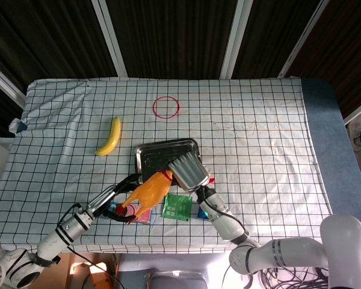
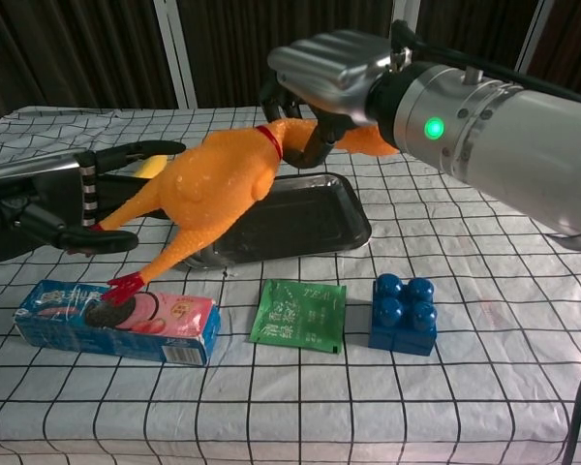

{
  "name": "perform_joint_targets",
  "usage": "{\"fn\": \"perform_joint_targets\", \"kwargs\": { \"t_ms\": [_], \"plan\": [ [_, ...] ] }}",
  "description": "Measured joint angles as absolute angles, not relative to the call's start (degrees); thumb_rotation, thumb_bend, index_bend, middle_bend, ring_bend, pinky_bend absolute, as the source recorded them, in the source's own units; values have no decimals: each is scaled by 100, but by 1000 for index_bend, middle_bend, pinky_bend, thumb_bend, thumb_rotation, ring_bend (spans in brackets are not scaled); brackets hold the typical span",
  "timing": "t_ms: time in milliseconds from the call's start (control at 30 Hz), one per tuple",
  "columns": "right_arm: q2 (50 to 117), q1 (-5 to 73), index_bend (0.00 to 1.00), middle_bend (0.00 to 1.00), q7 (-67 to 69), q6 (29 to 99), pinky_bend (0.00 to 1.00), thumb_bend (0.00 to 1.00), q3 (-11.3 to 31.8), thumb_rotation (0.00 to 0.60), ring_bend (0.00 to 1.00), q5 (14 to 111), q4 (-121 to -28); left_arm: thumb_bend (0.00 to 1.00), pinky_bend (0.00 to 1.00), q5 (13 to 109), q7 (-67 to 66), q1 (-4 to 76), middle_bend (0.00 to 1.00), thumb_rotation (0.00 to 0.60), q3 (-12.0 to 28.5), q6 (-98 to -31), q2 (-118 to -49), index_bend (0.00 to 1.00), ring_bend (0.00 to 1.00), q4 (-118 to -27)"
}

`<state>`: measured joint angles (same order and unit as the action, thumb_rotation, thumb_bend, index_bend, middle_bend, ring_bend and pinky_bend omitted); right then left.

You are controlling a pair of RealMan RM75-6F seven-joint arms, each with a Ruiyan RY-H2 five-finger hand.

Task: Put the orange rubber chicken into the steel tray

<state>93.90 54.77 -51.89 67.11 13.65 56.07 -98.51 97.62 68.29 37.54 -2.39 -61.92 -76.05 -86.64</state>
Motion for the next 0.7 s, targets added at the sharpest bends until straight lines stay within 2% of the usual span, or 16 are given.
{"fn": "perform_joint_targets", "kwargs": {
  "t_ms": [267, 333, 433, 500, 567, 633, 700],
  "plan": [
    [9414, 5504, 969, 752, -5134, 6693, 745, 550, 1368, 600, 710, 5573, -9848, 216, 126, 9406, 7087, 3751, 0, 600, -207, -6264, -7655, 0, 0, -8565],
    [9460, 5524, 969, 752, -5131, 6697, 745, 550, 1385, 600, 710, 5551, -9837, 221, 156, 9285, 6971, 3748, 6, 600, -181, -6205, -7676, 0, 0, -8575],
    [9536, 5550, 969, 753, -5145, 6721, 745, 550, 1389, 600, 710, 5547, -9801, 221, 257, 9119, 6741, 3744, 62, 600, -136, -6115, -7710, 0, 28, -8598],
    [9580, 5562, 972, 754, -5186, 6761, 745, 550, 1384, 600, 711, 5555, -9762, 223, 343, 9021, 6523, 3735, 124, 600, -103, -6073, -7733, 0, 86, -8616],
    [9659, 5573, 975, 755, -5255, 6834, 745, 550, 1381, 600, 713, 5557, -9696, 223, 479, 8890, 6261, 3714, 246, 600, -61, -6042, -7760, 40, 198, -8645],
    [9771, 5587, 976, 756, -5340, 6929, 746, 550, 1391, 600, 714, 5542, -9608, 227, 641, 8737, 6019, 3689, 406, 600, -12, -6017, -7792, 171, 350, -8679],
    [9840, 5595, 978, 758, -5391, 6989, 747, 550, 1401, 600, 715, 5530, -9550, 272, 871, 8505, 5740, 3652, 636, 600, 64, -5989, -7841, 408, 573, -8726]
  ]
}}
